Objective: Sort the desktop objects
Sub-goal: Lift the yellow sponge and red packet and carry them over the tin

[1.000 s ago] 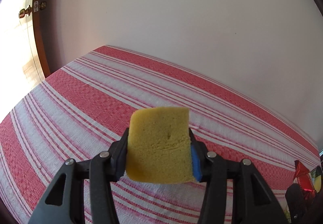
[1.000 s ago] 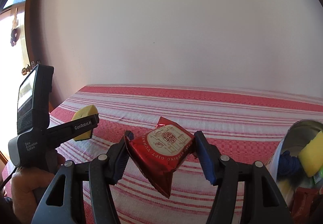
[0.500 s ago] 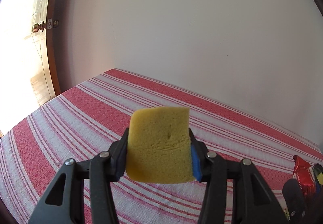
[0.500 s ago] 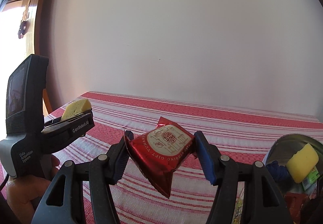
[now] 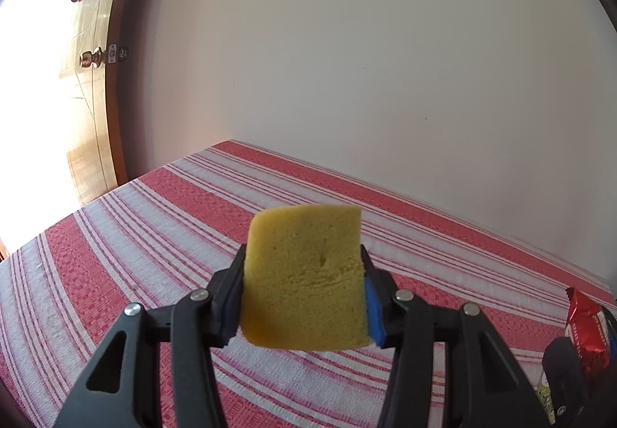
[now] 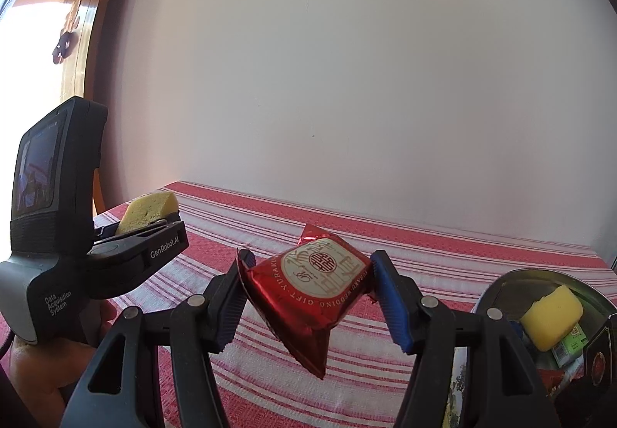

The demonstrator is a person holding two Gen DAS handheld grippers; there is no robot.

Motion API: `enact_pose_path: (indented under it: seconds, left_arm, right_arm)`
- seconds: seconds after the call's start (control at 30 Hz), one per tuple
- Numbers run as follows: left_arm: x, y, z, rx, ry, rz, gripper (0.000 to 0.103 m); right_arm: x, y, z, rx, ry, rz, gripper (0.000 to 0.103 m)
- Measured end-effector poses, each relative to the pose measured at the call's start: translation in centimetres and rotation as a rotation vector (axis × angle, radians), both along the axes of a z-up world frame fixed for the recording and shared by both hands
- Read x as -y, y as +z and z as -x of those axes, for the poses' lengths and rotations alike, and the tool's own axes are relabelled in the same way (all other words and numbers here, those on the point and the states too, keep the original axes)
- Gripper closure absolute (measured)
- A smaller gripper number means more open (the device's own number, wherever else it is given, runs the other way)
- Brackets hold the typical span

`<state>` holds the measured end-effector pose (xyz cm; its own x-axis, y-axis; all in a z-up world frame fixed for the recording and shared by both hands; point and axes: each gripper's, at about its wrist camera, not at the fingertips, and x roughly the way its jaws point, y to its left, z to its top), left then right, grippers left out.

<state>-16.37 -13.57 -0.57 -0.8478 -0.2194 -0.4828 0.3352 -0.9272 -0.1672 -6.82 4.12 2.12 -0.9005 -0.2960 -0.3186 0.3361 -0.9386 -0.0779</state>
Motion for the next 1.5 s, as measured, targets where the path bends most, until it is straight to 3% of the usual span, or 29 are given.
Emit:
enact_pose_path:
  seconds: [0.47,0.73,1.0,1.1,1.5]
  left_arm:
    - [-2.1,0.4,-4.1,-0.050,-0.023,0.036,0.053]
    - [-3.4,0.6,-6.4,-0.075,-0.059,-0.007,0.053]
    - [-6.6,0.9,-7.7,-0.088,-0.097,0.070,0.053]
    - [-7.3,1.0,-8.1,-0.101,-0.111,0.082,0.053]
    - [-9.1,0.4,-8.3,-0.063,-0.221,0.004,0.053]
  right_arm:
    - [-1.1,0.1,-2.1,-0.047,-0.025,0.003,0.039]
    - [-2.4,0.0,-3.8,-0.057,-0.056,0.048,0.039]
    - [-4.8,-0.1,-5.4,-0.075,-0.085,0.100,0.039]
    - [-6.8,1.1,-7.2,-0.105,-0.083,0.104,0.039]
    - [-8.5,2.0,-10.1,-0.148,-0.102,0.077,0.039]
